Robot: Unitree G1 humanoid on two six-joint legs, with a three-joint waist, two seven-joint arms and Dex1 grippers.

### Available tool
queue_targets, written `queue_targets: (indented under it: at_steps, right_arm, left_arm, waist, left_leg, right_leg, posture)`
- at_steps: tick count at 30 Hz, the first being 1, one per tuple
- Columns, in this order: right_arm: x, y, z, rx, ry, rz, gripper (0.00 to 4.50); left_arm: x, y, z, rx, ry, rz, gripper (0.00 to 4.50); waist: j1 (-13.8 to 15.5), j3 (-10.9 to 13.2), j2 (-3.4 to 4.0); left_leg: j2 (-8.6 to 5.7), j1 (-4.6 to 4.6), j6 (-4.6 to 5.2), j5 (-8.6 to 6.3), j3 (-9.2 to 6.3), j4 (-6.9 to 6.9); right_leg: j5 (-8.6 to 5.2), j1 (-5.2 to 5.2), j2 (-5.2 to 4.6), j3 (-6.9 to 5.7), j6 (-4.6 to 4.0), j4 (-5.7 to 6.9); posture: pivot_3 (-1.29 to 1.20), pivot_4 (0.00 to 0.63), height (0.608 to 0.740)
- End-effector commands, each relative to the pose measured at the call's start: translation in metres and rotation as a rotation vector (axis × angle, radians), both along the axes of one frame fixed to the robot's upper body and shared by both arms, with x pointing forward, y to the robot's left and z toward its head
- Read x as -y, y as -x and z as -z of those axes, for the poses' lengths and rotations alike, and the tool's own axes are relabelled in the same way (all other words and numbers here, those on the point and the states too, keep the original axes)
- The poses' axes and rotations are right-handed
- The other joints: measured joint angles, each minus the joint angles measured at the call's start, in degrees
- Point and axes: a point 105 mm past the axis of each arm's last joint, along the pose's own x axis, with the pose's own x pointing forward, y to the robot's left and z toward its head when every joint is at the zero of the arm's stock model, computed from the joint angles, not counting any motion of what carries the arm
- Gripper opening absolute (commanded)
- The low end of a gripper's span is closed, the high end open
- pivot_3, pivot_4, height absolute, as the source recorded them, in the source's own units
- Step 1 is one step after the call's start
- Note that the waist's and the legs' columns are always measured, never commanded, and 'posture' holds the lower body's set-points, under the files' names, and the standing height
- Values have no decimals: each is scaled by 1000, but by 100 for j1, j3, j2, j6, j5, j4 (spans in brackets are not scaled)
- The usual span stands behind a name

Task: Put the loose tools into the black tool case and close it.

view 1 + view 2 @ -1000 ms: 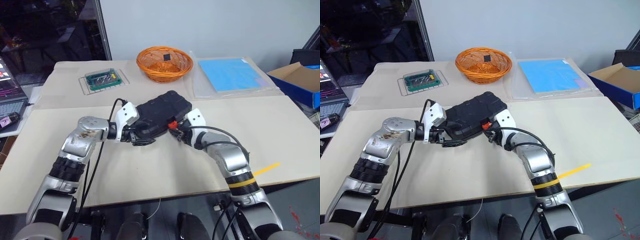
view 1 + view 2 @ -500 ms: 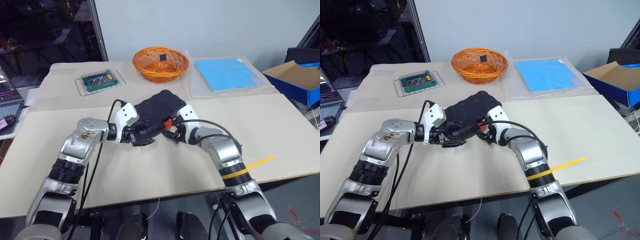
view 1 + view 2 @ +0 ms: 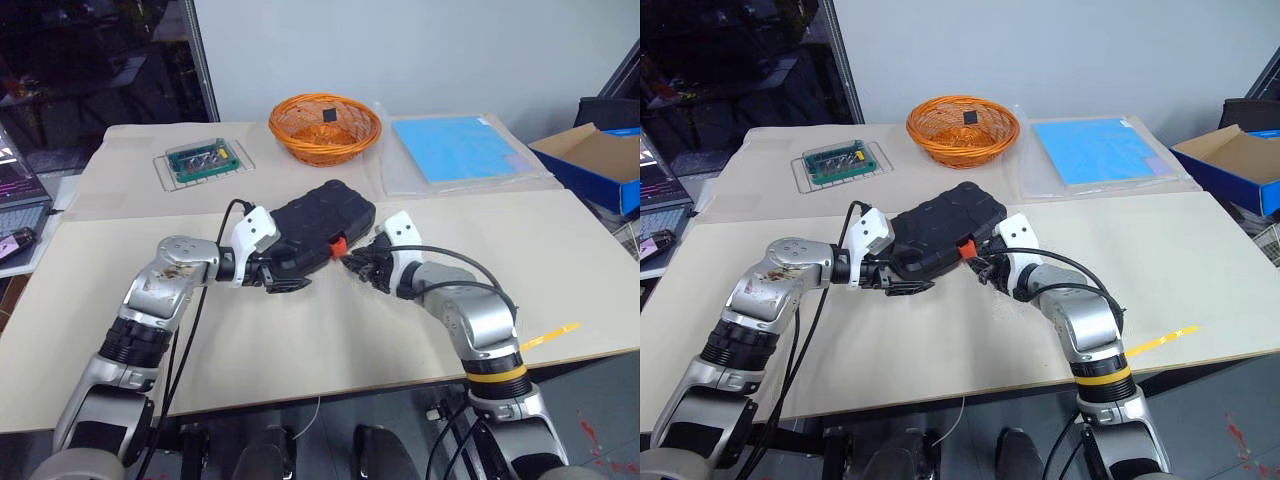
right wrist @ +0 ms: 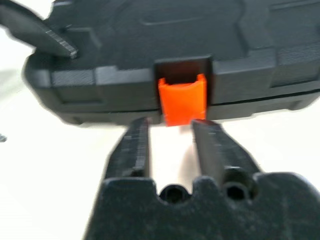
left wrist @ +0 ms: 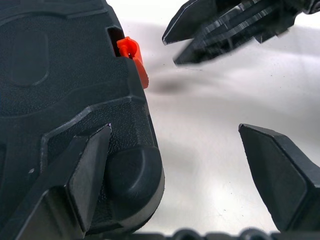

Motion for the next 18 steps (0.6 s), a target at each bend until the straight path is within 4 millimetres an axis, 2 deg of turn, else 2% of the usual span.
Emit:
queue_targets:
  at_steps: [1,9,13,15,18]
  right_arm:
    - [0,-16,-6,49,-13,43,102]
    - [-19,-37,-10,82,-58,40,102]
    - [-16,-30,-9,87,-43,19,102]
    - [-10,-21,-8,86,-43,-1,102]
    - [-6,-9,-16,103,-99,-32,102]
  left_arm:
    - [0,2,7,-23,-21,6,4359]
    - [-4,3,10,-29,-28,-4,4359]
    - [-5,3,12,-31,-31,-9,4359]
    - [-7,2,13,-32,-31,-17,4359]
    - [-8,1,16,-36,-36,-21,4359]
  waist:
    - [4,0,0]
    - [-66,0,0]
    - [-112,0,0]
    - [-115,0,0]
    - [-91,0,0]
  left_leg:
    - [-1,0,0,0,0,0]
    - [-1,1,2,2,1,0]
    - [0,2,1,3,0,0]
    - [-1,2,1,3,0,0]
    - [-1,2,1,2,-2,-2]
  right_leg:
    - [0,0,0,0,0,0]
    - [1,-1,1,1,-1,2]
    - [0,1,2,1,-1,5]
    - [0,0,2,2,-1,5]
    - [-1,2,2,2,0,5]
  posture:
    - [0,150,740]
    - [0,150,740]
    - [0,150,740]
    - [0,150,740]
    - [0,150,740]
